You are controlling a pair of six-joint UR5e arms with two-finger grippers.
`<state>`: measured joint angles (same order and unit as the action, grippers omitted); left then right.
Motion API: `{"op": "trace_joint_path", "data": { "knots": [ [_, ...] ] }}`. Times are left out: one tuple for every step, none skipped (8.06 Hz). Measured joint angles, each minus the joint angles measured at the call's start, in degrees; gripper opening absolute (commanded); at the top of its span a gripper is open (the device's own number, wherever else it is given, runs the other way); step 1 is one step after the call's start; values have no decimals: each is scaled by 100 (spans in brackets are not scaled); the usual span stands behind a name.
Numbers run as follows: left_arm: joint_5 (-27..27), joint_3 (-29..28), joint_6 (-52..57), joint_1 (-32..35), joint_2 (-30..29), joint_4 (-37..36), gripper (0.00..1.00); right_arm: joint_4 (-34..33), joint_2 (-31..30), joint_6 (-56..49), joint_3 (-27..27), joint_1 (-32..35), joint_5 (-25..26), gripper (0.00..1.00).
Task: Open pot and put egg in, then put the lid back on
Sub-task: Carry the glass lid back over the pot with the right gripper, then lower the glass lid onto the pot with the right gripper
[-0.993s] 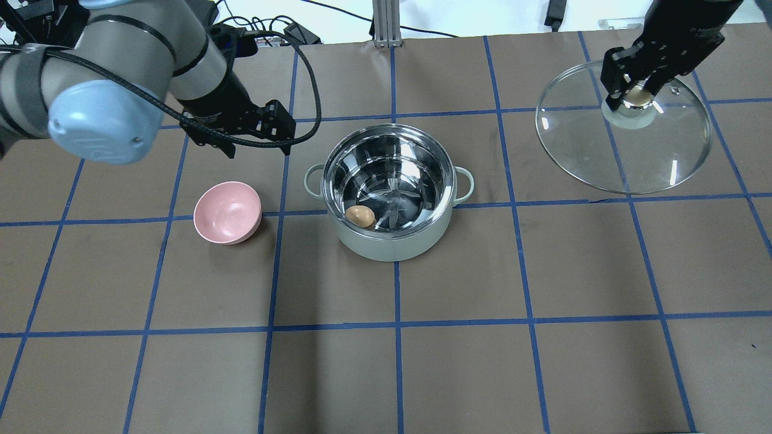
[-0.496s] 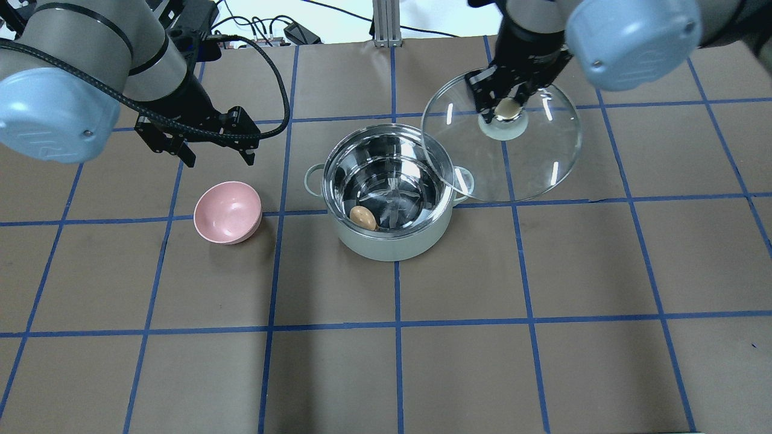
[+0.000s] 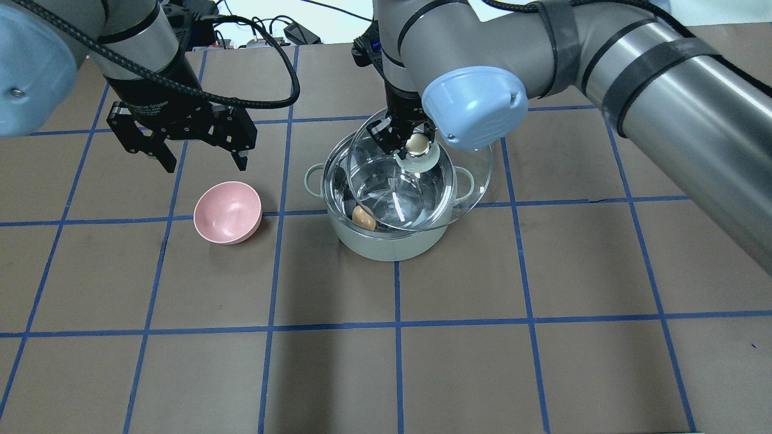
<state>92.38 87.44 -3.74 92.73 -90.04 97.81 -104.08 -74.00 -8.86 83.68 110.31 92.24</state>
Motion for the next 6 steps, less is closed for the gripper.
{"op": "trace_joint_path", "data": {
  "knots": [
    [118, -55, -26, 83, 19, 85, 100, -71, 88, 5, -20, 38, -192, 0],
    [163, -80, -30, 115, 30, 112, 100, -106, 156, 3, -30, 52, -299, 0],
    [153, -99, -31, 127, 36, 110, 100, -124, 225, -4, -33, 56, -365, 0],
    [92, -107, -33, 133, 47, 82, 100, -154, 291, -8, -32, 58, -412, 0],
    [21, -107, -20, 130, 60, -12, 100, -198, 343, -10, -32, 60, -503, 0],
    [-85, -95, 51, 128, 68, -152, 100, -261, 383, -12, -31, 65, -609, 0]
  ]
}}
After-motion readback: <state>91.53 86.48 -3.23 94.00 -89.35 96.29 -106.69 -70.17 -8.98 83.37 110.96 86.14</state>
